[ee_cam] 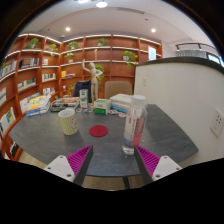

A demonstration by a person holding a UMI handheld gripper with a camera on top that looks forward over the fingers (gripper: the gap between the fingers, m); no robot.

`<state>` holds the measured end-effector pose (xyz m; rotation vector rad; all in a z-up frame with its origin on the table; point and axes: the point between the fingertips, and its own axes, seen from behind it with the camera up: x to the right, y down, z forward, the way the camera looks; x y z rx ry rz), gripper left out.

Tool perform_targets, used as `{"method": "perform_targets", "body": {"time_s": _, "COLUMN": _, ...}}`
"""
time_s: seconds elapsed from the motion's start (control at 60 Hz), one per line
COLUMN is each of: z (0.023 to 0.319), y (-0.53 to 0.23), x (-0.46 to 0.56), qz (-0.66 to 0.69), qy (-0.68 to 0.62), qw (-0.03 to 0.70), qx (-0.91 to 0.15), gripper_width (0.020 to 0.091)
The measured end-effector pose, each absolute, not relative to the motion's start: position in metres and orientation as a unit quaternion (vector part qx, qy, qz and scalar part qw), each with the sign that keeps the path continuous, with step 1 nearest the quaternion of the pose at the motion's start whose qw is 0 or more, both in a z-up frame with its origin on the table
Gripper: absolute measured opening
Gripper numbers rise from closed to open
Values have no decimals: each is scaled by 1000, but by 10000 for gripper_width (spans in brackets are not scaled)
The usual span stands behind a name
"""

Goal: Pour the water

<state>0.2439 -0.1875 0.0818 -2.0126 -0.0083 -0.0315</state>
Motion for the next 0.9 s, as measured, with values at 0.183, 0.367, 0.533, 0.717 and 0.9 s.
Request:
{"method": "perform_targets", "body": {"time_s": 0.183, "z": 69, "y": -148, "x": 293, "qz": -11, "qy": 2, "qw": 567, "qx": -824, "gripper_width": 841}}
{"method": "perform_targets", "body": {"time_s": 0.367, "z": 73, "y": -100, "x": 304, "qz": -1, "qy": -5, "qw": 595, "qx": -804, "gripper_width": 784}}
{"method": "perform_targets", "body": {"time_s": 0.533, "z": 82, "y": -69, "x": 308, "qz": -3, "qy": -13, "qw": 614, "qx": -789, "gripper_width": 551}}
{"method": "perform_targets", "body": {"time_s": 0.717, "z": 82, "y": -59, "x": 308, "qz": -21, "qy": -21, "qw": 612, "qx": -790, "gripper_width": 400}}
{"method": "perform_targets", "body": {"time_s": 0.9, "z": 85, "y": -55, "x": 289, "qz": -93, "qy": -84, "qw": 605, "qx": -787, "gripper_width": 331}}
